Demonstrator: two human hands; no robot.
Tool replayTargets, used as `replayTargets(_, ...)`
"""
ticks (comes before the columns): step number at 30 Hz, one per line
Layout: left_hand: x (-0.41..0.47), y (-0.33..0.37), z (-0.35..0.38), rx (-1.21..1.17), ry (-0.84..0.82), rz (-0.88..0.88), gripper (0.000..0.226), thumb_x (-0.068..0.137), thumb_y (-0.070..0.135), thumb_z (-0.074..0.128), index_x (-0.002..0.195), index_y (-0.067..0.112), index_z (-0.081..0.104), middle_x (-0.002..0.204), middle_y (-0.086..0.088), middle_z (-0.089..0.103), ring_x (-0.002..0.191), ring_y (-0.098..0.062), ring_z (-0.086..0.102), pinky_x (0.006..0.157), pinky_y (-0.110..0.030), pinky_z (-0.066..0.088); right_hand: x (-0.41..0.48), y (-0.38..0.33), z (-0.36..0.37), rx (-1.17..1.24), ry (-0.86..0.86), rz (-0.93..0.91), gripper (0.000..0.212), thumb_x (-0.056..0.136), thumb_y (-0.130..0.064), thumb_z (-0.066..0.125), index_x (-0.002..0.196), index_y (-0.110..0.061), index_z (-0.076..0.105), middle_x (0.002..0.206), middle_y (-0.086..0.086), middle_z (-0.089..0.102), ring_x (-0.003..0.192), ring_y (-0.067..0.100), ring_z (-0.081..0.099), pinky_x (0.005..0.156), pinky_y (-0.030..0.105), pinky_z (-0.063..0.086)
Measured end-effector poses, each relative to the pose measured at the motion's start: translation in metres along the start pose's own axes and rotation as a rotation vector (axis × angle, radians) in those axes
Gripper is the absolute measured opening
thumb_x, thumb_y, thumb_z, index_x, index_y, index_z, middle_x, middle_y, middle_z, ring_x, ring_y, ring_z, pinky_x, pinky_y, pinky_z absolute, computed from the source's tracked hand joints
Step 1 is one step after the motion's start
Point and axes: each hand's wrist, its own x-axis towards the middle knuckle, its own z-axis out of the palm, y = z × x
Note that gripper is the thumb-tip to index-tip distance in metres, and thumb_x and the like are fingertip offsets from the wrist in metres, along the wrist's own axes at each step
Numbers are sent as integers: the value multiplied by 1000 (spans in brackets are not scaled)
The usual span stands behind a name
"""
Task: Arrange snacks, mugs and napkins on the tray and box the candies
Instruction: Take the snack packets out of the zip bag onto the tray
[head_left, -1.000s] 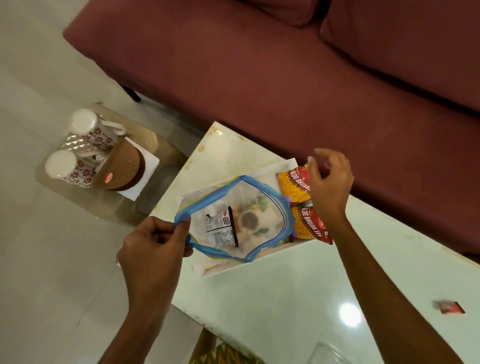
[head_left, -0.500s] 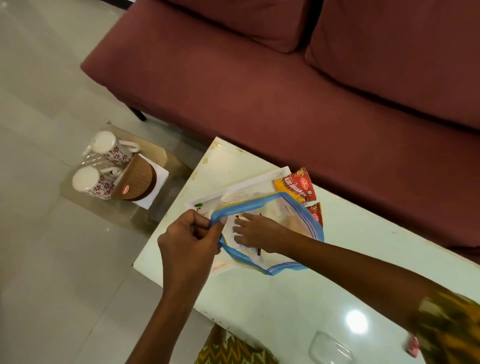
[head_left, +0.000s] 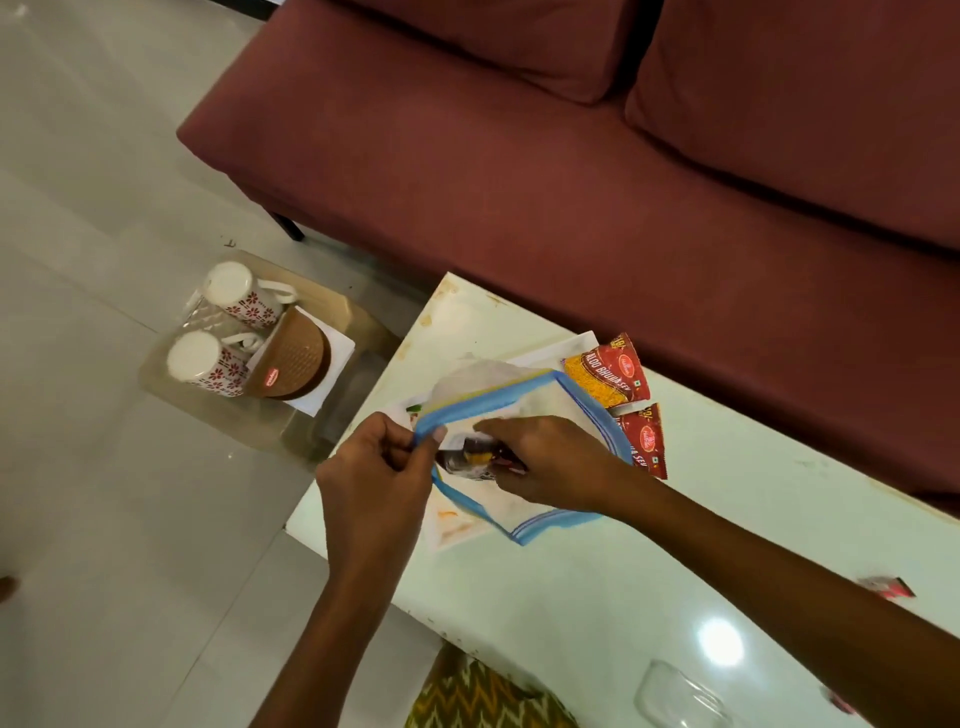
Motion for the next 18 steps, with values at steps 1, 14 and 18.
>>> replayTargets(1,4,-2,-1,4,18,-7,26,74,27,73,62,14,55,56,-8,63,53,-26,64,48,-22,52,-5,-6,-11,185,68,59,33,83,-29,57,114,-23,51,101,2,69,84,17,63,65,29,51)
replayTargets(14,32,-32,-21,-69,161,-186,23,75,30,72,72,12,59,59,-2,65,50,-14,65,72,-48,58,-49,55,-50,1464,922,529,15,74,-9,66,89,-13,65,82,1,76,76,17,72,62,27,58)
replayTargets(18,30,-42,-24,-117,180,-201,20,74,32,73,65,22,57,59,0,67,50,-11,66,71,-48,58,-41,107,-10,1338,943,794,10,82,-7,66,92,-11,66,84,5,75,73,18,71,70,35,57)
